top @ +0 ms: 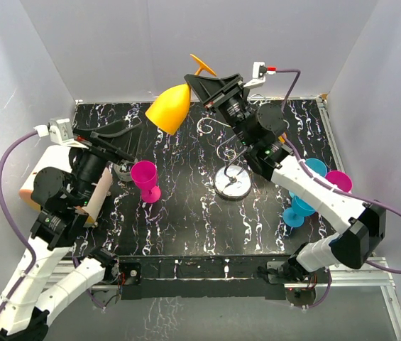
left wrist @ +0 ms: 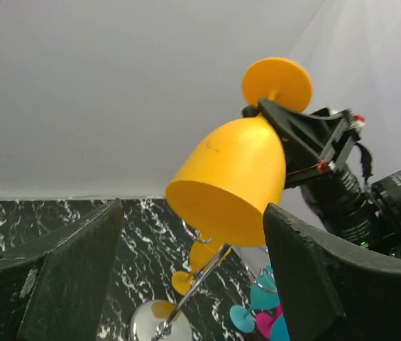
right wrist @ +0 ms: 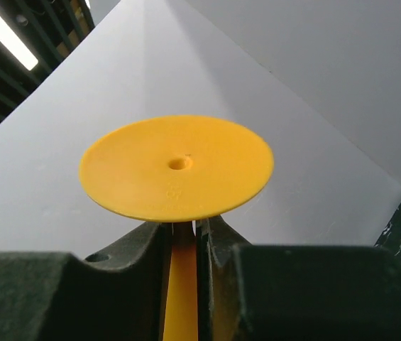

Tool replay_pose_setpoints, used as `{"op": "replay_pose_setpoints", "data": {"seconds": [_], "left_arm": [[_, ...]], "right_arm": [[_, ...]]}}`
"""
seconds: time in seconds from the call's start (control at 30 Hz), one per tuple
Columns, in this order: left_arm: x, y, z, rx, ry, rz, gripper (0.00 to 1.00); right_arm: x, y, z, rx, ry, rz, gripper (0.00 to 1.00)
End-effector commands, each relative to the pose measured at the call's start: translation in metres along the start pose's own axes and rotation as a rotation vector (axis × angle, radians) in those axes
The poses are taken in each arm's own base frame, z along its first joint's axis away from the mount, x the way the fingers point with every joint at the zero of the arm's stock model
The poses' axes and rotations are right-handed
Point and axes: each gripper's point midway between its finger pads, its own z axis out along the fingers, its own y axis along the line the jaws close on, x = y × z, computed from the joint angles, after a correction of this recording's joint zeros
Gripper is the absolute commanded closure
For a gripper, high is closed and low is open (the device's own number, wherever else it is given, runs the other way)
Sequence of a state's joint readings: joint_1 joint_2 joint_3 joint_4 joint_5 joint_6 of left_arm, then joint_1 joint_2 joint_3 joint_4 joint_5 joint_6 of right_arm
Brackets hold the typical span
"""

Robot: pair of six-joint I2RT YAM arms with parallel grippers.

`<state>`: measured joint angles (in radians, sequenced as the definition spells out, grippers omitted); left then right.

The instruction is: Place the wine glass upside down on the wine glass rack

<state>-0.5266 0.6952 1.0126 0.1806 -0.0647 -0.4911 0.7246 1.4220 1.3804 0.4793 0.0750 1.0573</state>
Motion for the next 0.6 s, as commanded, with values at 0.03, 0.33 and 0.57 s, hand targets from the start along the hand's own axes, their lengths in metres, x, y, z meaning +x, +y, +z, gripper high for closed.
{"op": "replay_pose_setpoints", "data": {"seconds": [0.03,0.33,0.57], "left_arm": [[0.005,0.006,-0.018,-0.072,0.115,0.017,0.21],[-0.012,-0.008,-0.014,-0.027,0.074,0.001,0.20],[-0.021,-0.060,-0.005,0.173,0.163,-0.089,0.15]], "right_arm": [[-0.027,0.077,-0.025,-0.274,-0.058,-0.205,1.00],[-0.012,0.092,-0.042,-0.402,0.006,-0.381,1.00],[0.018,0.097,-0.064,-0.529,0.141,-0.567,1.00]]}}
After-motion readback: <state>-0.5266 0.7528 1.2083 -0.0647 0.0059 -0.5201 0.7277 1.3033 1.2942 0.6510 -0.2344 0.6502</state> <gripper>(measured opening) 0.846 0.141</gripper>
